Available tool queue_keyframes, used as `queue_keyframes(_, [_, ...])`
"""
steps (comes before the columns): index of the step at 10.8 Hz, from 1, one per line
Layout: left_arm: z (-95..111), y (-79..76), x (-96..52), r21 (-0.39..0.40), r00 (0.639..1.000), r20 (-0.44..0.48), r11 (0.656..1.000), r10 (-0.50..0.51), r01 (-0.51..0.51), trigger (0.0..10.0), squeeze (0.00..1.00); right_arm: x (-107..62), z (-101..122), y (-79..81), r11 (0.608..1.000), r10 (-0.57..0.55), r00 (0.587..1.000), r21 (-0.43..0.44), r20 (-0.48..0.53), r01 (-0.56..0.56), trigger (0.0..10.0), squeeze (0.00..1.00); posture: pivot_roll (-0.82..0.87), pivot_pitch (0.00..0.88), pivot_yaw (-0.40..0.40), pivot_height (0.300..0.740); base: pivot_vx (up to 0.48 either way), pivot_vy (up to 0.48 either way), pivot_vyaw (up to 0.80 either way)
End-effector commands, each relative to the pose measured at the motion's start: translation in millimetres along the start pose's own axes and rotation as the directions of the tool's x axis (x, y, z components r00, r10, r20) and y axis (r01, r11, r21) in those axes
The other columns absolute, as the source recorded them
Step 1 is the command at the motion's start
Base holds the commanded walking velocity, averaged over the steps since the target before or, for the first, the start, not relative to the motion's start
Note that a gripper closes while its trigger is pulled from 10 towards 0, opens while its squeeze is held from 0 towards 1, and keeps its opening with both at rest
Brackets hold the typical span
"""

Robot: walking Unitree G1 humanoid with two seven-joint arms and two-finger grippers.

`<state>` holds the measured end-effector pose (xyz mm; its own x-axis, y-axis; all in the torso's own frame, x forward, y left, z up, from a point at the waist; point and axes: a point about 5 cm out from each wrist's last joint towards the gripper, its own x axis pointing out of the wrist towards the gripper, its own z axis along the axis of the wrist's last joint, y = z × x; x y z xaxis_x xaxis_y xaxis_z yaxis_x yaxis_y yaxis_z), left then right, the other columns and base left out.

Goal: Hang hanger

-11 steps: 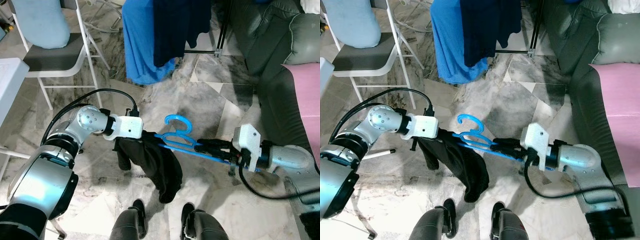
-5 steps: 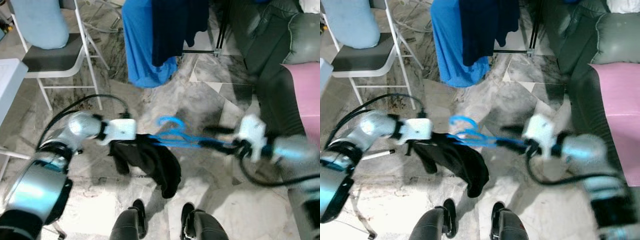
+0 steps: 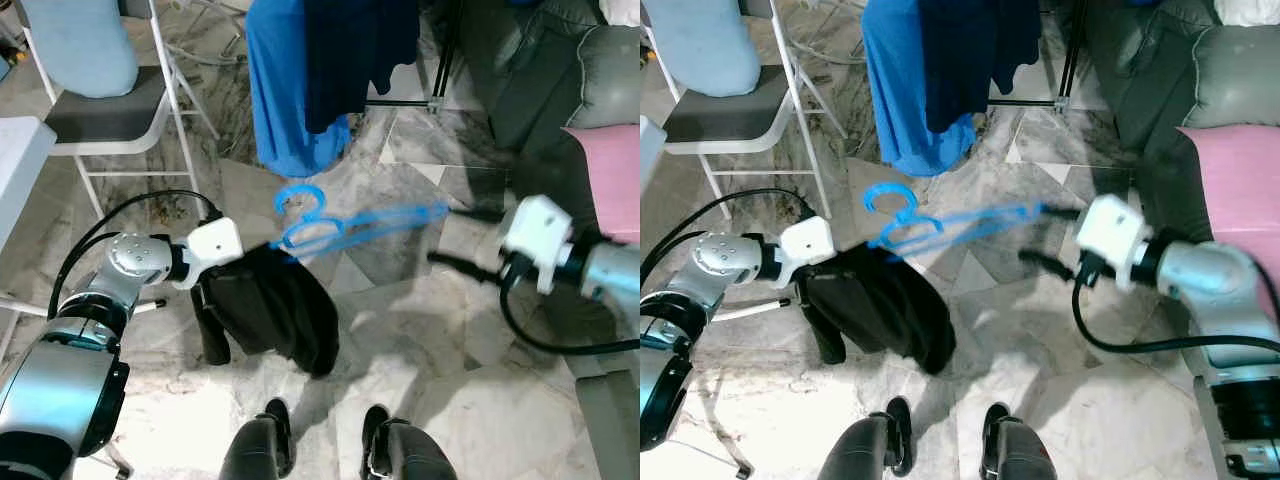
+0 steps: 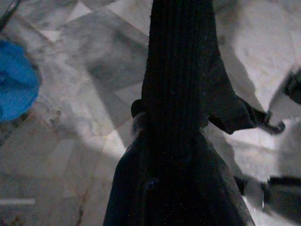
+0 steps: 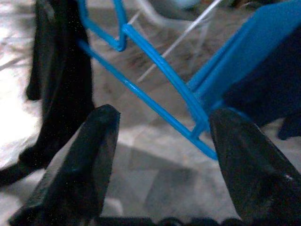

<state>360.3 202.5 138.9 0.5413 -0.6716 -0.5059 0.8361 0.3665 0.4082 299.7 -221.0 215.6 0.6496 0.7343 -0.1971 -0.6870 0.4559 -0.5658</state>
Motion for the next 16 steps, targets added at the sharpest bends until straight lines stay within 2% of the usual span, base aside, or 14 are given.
queue_keyframes(1, [-5,4.4,-7.3,-0.086,0.994,0.046,0.992,0.095,-0.091,0.0,0.0,0.4,-2,9.3,0.999,-0.03,0.999,0.038,0.02,0.029,10.0,1.0,-0.08,0.252,0.096,0.74,0.0,0.0,0.0])
queue_keyframes(3, [-3,1.6,-2.9,-0.146,0.979,0.124,0.979,0.158,-0.14,0.0,0.0,6.7,-10,27.1,0.986,-0.087,0.995,0.144,0.047,0.08,10.0,1.0,-0.08,0.247,0.099,0.74,0.0,0.0,0.0])
queue_keyframes(4, [-6,-2.5,0.7,-0.226,0.949,0.179,0.95,0.259,-0.216,0.0,0.0,16.8,-23,44.1,0.957,-0.138,0.989,0.263,0.043,0.122,10.0,1.0,-0.08,0.242,0.097,0.74,0.0,0.0,0.0])
queue_keyframes(5, [-8,-7.1,3.5,-0.278,0.925,0.205,0.925,0.32,-0.259,0.0,0.0,23.6,-32,52.5,0.926,-0.18,0.983,0.341,0.019,0.163,10.0,1.0,-0.07,0.236,0.088,0.74,0.0,0.0,0.0])
queue_keyframes(6, [-21,-25.5,9.1,-0.36,0.9,0.216,0.888,0.378,-0.287,0.0,0.0,41.1,-43,72.6,0.859,-0.228,0.974,0.473,0.01,0.197,10.0,0.82,-0.07,0.233,0.073,0.74,0.0,0.0,0.0])
queue_keyframes(7, [-27,-37.9,13.4,-0.361,0.902,0.215,0.889,0.373,-0.282,0.0,0.0,49.3,-53,81.3,0.831,-0.235,0.972,0.514,-0.024,0.213,10.0,0.0,-0.06,0.226,0.055,0.74,0.0,0.0,0.0])
queue_keyframes(8, [-28,-44.9,16.3,-0.375,0.887,0.23,0.877,0.401,-0.3,0.0,0.0,57.9,-64,86.6,0.77,-0.269,0.96,0.581,-0.08,0.265,10.0,0.0,-0.04,0.223,0.037,0.74,0.0,0.0,0.0])
queue_keyframes(9, [-28,-45.8,17.1,-0.426,0.845,0.236,0.833,0.479,-0.353,0.0,0.0,64.0,-70,86.6,0.735,-0.312,0.941,0.593,-0.134,0.328,10.0,0.0,-0.03,0.221,0.027,0.74,0.0,0.0,0.0])
queue_keyframes(10, [-35,-63.1,23.5,-0.471,0.821,0.209,0.791,0.531,-0.391,0.0,0.0,70.3,-71,78.5,0.677,-0.453,0.88,0.586,-0.145,0.445,10.0,0.0,-0.02,0.221,0.019,0.74,0.0,0.0,0.0])
queue_keyframes(11, [-40,-72.1,26.8,-0.492,0.819,0.185,0.772,0.544,-0.402,0.0,0.0,74.7,-70,79.3,0.658,-0.436,0.894,0.639,-0.107,0.398,10.0,0.0,-0.02,0.222,0.014,0.74,0.0,0.0,0.0])
queue_keyframes(12, [-43,-84.6,34.0,-0.577,0.802,0.158,0.713,0.576,-0.399,0.0,0.0,82.8,-77,83.5,0.634,-0.453,0.873,0.624,-0.18,0.457,10.0,0.0,-0.02,0.229,0.01,0.74,0.0,0.0,0.0])
queue_keyframes(13, [-34,-87.1,40.6,-0.574,0.799,0.203,0.73,0.567,-0.372,0.0,0.0,87.4,-81,89.4,0.64,-0.423,0.881,0.619,-0.212,0.456,10.0,0.0,-0.02,0.234,0.008,0.74,0.0,0.0,0.0])
queue_keyframes(15, [0,-69.4,42.0,-0.521,0.751,0.378,0.795,0.542,-0.312,0.0,0.0,86.7,-83,84.7,0.592,-0.444,0.873,0.666,-0.2,0.454,10.0,0.0,-0.02,0.247,0.008,0.74,0.0,0.0,0.0])
queue_keyframes(16, [27,-59.2,39.8,-0.402,0.747,0.508,0.885,0.429,-0.235,0.0,0.0,85.9,-83,77.9,0.596,-0.446,0.874,0.666,-0.191,0.449,10.0,0.0,-0.01,0.254,0.014,0.74,0.0,0.0,0.0])
